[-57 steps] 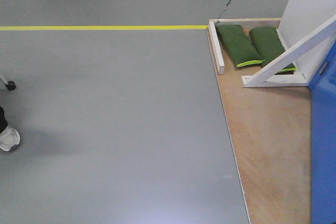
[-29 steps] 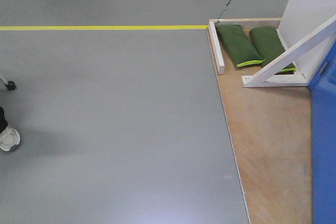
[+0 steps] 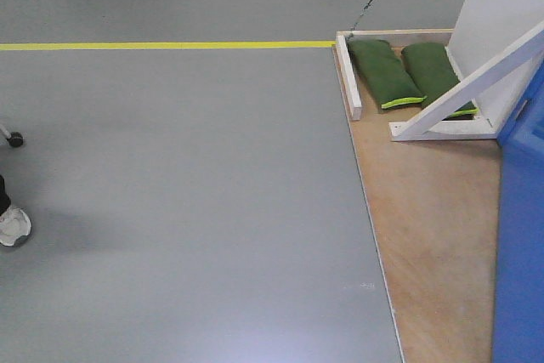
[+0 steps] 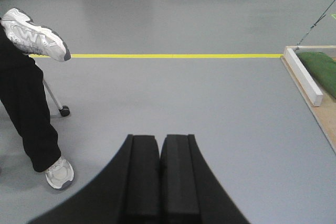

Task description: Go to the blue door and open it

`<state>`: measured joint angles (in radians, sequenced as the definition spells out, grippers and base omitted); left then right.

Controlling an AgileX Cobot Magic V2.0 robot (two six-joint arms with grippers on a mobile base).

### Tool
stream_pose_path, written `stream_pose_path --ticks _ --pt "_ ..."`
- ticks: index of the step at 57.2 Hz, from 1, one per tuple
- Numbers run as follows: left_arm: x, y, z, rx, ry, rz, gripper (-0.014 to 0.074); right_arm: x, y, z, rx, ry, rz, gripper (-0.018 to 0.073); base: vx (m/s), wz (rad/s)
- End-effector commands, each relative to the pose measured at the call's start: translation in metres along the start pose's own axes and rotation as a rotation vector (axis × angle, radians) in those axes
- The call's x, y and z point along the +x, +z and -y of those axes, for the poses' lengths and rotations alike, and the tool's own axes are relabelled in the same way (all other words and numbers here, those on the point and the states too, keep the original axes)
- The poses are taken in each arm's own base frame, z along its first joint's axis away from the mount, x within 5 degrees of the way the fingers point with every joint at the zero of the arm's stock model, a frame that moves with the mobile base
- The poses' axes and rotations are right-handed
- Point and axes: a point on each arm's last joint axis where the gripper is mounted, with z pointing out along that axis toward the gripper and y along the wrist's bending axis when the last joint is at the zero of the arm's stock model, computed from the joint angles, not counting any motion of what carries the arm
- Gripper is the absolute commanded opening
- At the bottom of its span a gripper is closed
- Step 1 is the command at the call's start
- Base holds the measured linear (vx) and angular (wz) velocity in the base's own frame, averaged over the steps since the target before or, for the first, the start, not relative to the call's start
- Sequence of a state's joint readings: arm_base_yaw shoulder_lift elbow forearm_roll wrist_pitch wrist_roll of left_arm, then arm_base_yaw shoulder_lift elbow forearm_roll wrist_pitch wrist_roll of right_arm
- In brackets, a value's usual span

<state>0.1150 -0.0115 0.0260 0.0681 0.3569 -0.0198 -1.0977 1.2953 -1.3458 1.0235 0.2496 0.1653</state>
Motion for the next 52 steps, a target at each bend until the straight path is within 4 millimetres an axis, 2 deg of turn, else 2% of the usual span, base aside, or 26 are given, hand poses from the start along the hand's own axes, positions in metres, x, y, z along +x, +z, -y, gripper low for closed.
stream_pose_path --ticks 1,14,24,37,52 --pt "-0.016 -0.004 0.000 0.007 -0.009 0.120 0.0073 0.049 -0.034 -0.052 -0.161 -0.008 -0.309 0.0008 -0.01 -0.03" --pt "-0.016 -0.004 0.000 0.007 -0.009 0.120 0.0073 0.119 -0.084 -0.097 -0.352 0.048 -0.703 0.0008 -0.02 -0.07" --pt "-0.016 -0.004 0.000 0.007 -0.009 0.120 0.0073 0.156 -0.115 -0.114 -0.436 0.066 -0.925 0.0008 -0.03 -0.16" --pt "-0.016 -0.004 0.000 0.007 -0.009 0.120 0.0073 0.178 -0.136 -0.120 -0.472 0.051 -1.091 0.0008 0.00 -0.09" --pt "-0.016 -0.004 0.000 0.007 -0.009 0.119 0.0073 0.180 -0.137 -0.118 -0.466 0.042 -1.119 0.0008 0.00 0.01"
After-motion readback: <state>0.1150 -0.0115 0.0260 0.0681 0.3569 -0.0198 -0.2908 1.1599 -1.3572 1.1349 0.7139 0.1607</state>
